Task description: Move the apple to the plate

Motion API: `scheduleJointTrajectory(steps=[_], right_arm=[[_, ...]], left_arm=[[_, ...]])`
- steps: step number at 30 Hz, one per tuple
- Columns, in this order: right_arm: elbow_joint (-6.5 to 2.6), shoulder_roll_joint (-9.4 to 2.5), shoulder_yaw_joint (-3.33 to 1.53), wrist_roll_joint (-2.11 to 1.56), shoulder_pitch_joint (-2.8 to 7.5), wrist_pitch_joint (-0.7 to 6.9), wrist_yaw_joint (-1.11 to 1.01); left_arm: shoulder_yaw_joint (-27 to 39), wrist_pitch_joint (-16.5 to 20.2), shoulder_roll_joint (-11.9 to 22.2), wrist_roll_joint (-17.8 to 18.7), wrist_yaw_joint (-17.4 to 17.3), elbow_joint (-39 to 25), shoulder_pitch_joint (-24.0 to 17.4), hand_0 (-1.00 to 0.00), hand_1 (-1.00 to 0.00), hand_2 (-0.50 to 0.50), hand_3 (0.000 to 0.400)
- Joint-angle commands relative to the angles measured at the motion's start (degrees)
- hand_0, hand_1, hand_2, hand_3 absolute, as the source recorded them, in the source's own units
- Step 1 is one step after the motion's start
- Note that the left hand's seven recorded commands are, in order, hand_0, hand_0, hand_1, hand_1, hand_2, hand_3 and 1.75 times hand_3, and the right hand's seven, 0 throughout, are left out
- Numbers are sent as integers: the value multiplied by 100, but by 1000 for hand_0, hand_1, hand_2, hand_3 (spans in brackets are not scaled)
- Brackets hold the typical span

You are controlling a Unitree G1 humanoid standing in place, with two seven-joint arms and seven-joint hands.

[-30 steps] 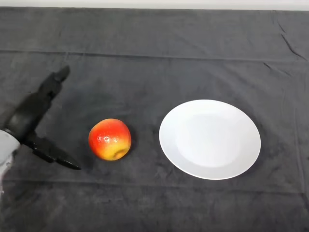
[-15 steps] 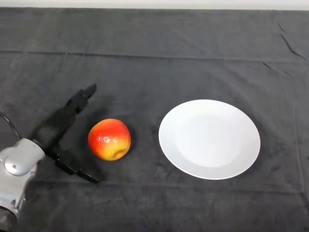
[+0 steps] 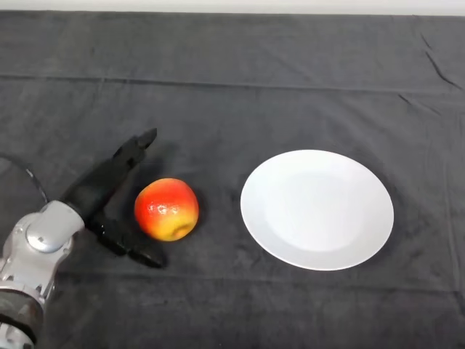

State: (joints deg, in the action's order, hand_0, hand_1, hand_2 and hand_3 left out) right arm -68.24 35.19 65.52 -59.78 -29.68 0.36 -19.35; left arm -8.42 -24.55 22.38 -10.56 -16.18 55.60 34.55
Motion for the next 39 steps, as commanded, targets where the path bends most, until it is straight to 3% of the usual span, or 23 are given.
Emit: scheduleJointTrajectory(steps=[1, 12, 13, 14, 15, 16, 31, 39], right_arm=[[171, 101, 23, -64, 103, 26, 46], [157, 108, 26, -67, 99, 26, 39], [156, 108, 26, -67, 99, 26, 38], [155, 109, 27, -67, 99, 26, 38], [154, 109, 27, -67, 98, 25, 37], [153, 110, 27, -67, 98, 25, 36], [143, 114, 28, -68, 96, 24, 30], [141, 114, 28, -68, 95, 23, 29]], left_arm=[[-52, -90, -36, -174, 98, 248, 242, 0, 0, 0, 0], [-156, -148, -246, -187, 140, 516, 432, 0, 0, 0, 0], [-164, -156, -256, -187, 139, 527, 443, -176, -35, -71, 71], [-174, -163, -269, -188, 140, 536, 455, -369, -235, -67, 147], [-181, -167, -277, -189, 140, 541, 463, -580, -514, -33, 232], [-191, -174, -289, -189, 140, 545, 478, -1000, -1000, 0, 400], [-239, -335, -345, -100, 144, 353, 450, -1000, -1000, 0, 400], [-247, -150, -416, -27, 156, 82, 537, -1000, -1000, 0, 400]])
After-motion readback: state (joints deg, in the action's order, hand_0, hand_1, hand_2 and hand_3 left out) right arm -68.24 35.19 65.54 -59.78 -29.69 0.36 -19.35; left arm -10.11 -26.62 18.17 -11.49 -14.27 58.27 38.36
